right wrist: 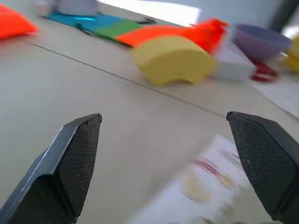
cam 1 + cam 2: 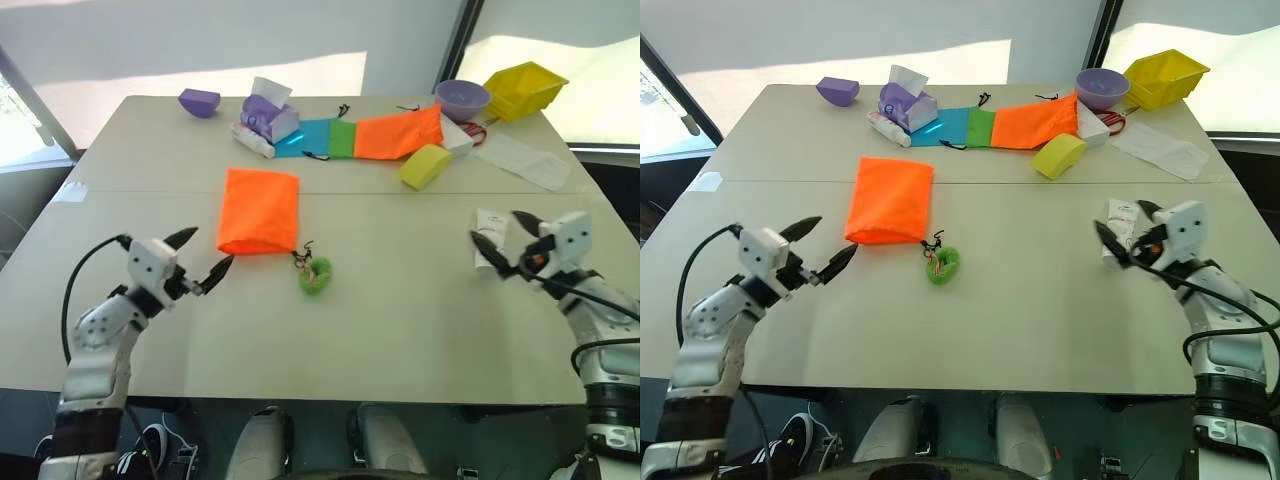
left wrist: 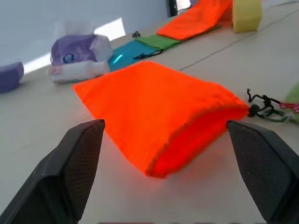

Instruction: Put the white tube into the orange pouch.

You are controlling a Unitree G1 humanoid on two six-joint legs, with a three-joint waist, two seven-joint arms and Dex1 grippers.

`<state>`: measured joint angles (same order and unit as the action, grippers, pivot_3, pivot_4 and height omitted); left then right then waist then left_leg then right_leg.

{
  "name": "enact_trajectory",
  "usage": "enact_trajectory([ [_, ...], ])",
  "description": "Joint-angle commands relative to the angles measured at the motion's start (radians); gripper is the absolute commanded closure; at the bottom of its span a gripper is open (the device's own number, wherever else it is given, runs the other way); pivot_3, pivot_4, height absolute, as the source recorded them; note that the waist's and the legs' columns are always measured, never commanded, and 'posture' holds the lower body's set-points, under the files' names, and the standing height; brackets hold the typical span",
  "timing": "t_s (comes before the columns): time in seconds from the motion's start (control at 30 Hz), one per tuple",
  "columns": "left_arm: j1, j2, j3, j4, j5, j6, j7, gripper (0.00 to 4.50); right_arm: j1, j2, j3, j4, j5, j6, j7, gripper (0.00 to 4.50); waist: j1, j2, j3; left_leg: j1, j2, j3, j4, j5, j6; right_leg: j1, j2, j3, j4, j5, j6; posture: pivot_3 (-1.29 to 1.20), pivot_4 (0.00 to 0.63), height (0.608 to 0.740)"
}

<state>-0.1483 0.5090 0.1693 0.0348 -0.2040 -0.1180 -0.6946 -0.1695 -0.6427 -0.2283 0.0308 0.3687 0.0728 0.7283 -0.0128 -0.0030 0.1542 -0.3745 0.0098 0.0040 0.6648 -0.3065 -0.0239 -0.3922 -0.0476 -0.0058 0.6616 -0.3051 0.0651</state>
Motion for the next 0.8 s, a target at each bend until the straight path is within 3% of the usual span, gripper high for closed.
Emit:
enact_trajectory([
  [0.03, -0.063, 0.007, -0.045, 0.067, 0.107, -0.074, 0.057, 0.05, -0.011, 0.04, 0.077, -0.163, 0.028, 0.064, 0.006, 0.02, 0.0, 0.0, 0.0, 0.0, 0.0, 0.0, 0.0, 0.0, 0.0, 0.0, 0.0, 0.0, 0.0, 0.0, 0.0, 0.0, 0.15, 0.74],
  [0.3, -0.152, 0.01, -0.138, 0.213, 0.22, -0.152, 0.097, 0.05, -0.026, 0.167, 0.219, -0.28, -0.011, 0.122, -0.053, 0.02, 0.001, -0.004, 0.002, -0.002, 0.0, 0.0, 0.0, 0.0, 0.0, -0.001, 0.0, 0.0, -0.001, 0.0, 0.0, 0.0, 0.15, 0.74],
  [0.43, -0.161, 0.021, -0.141, 0.237, 0.222, -0.163, 0.1, 0.05, -0.022, 0.188, 0.24, -0.291, -0.023, 0.127, -0.067, 0.02, 0.001, -0.004, 0.002, -0.002, 0.0, 0.0, 0.0, 0.0, 0.0, -0.002, 0.0, 0.0, -0.001, 0.0, 0.0, 0.0, 0.15, 0.74],
  [0.6, -0.188, -0.007, -0.115, 0.257, 0.304, -0.133, 0.292, 0.05, -0.024, 0.202, 0.243, -0.276, -0.034, 0.119, -0.069, 0.02, 0.002, -0.005, 0.003, -0.002, 0.0, 0.0, 0.0, 0.0, 0.0, -0.002, 0.0, 0.0, -0.001, 0.0, 0.0, 0.0, 0.15, 0.74],
  [0.73, -0.144, -0.033, -0.148, 0.225, 0.313, -0.106, 0.309, 0.05, -0.021, 0.199, 0.24, -0.261, -0.051, 0.106, -0.072, 0.02, 0.0, -0.005, 0.003, -0.002, 0.0, 0.0, 0.0, 0.0, 0.0, -0.002, 0.0, 0.0, -0.001, 0.0, 0.001, 0.0, 0.15, 0.74],
  [0.8, -0.136, -0.045, -0.156, 0.223, 0.301, -0.076, 0.297, 0.89, -0.023, 0.201, 0.24, -0.261, -0.053, 0.105, -0.073, 0.02, 0.0, -0.005, 0.003, -0.002, 0.0, 0.0, 0.0, 0.0, 0.0, -0.002, 0.0, 0.0, -0.001, 0.0, 0.001, 0.0, 0.15, 0.74],
])
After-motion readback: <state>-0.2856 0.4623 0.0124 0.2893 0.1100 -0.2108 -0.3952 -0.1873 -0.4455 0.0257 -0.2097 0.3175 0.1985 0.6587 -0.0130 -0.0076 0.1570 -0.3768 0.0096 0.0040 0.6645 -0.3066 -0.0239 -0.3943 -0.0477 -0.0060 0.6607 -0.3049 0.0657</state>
